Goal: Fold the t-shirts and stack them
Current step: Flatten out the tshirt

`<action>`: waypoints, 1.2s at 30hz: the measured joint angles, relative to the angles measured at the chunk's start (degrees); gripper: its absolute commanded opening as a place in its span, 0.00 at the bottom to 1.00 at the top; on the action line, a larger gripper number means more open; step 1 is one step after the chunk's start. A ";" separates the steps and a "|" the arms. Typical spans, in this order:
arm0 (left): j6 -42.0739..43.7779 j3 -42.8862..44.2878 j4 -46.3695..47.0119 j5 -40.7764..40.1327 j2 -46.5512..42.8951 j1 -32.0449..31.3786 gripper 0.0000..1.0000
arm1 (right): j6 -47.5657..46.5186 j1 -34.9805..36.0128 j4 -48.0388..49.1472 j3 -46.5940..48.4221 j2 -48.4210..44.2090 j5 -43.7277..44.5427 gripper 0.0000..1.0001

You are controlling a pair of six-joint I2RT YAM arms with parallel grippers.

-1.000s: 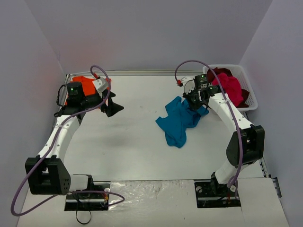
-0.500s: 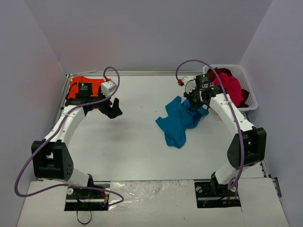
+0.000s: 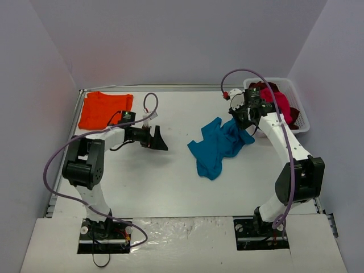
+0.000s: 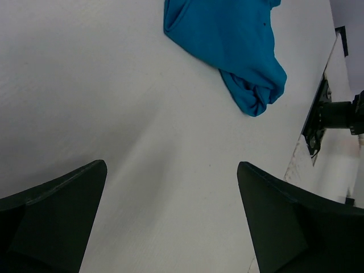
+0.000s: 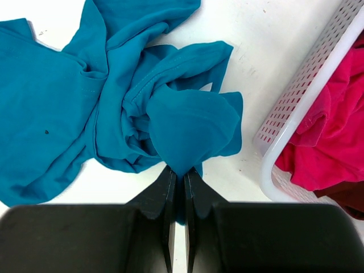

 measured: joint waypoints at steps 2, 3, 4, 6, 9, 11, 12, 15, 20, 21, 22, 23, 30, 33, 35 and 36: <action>-3.61 -0.02 2.75 0.13 2.97 -1.97 0.90 | 0.02 -0.33 0.00 0.00 0.00 0.00 0.00; -4.96 0.04 4.13 0.28 4.17 -3.02 0.88 | 0.02 -0.48 0.00 0.00 0.00 -0.02 0.00; -6.62 0.39 5.49 0.52 5.60 -3.98 0.85 | 0.02 -0.63 0.00 0.00 0.00 -0.02 0.00; -9.29 1.90 7.34 1.09 8.74 -5.73 0.82 | 0.07 -1.07 0.00 0.00 0.00 -0.02 0.00; -14.69 5.40 11.93 3.63 13.44 -7.93 0.77 | 0.22 -1.57 -0.02 0.00 0.00 -0.04 0.00; -17.84 7.26 14.86 4.42 15.74 -9.09 0.77 | 0.22 -1.86 0.00 0.00 0.00 -0.07 0.00; -19.32 8.11 15.93 4.87 16.76 -9.73 0.76 | 0.22 -1.88 0.00 0.00 0.00 -0.07 0.00; -22.16 10.14 17.68 5.01 18.58 -11.23 0.74 | 0.24 -2.14 0.00 0.00 0.00 -0.07 0.00; -26.36 12.72 19.74 3.98 21.09 -13.05 0.67 | 0.24 -2.27 0.00 0.00 0.00 -0.07 0.00; -26.73 13.90 19.45 3.82 21.84 -13.40 0.64 | 0.24 -2.32 0.00 0.00 0.00 -0.04 0.00; -26.64 15.19 18.51 3.50 22.53 -13.70 0.63 | 0.24 -2.38 0.00 0.00 0.00 -0.07 0.00; -26.34 16.83 16.94 2.93 23.23 -14.08 0.63 | 0.24 -2.47 -0.02 0.00 0.00 -0.07 0.00; -22.14 23.82 9.09 -2.23 25.55 -17.81 0.52 | 0.24 -2.62 -0.02 0.00 0.00 -0.13 0.00; -21.55 25.20 7.98 -3.17 26.69 -18.91 0.37 | 0.22 -2.62 0.00 0.00 0.00 -0.24 0.00; -21.09 25.86 7.08 -3.54 27.30 -19.41 0.26 | 0.22 -2.62 -0.02 0.00 0.00 -0.35 0.00; -20.96 26.01 6.69 -3.76 27.47 -19.58 0.24 | 0.22 -2.62 0.00 0.00 0.00 -0.46 0.00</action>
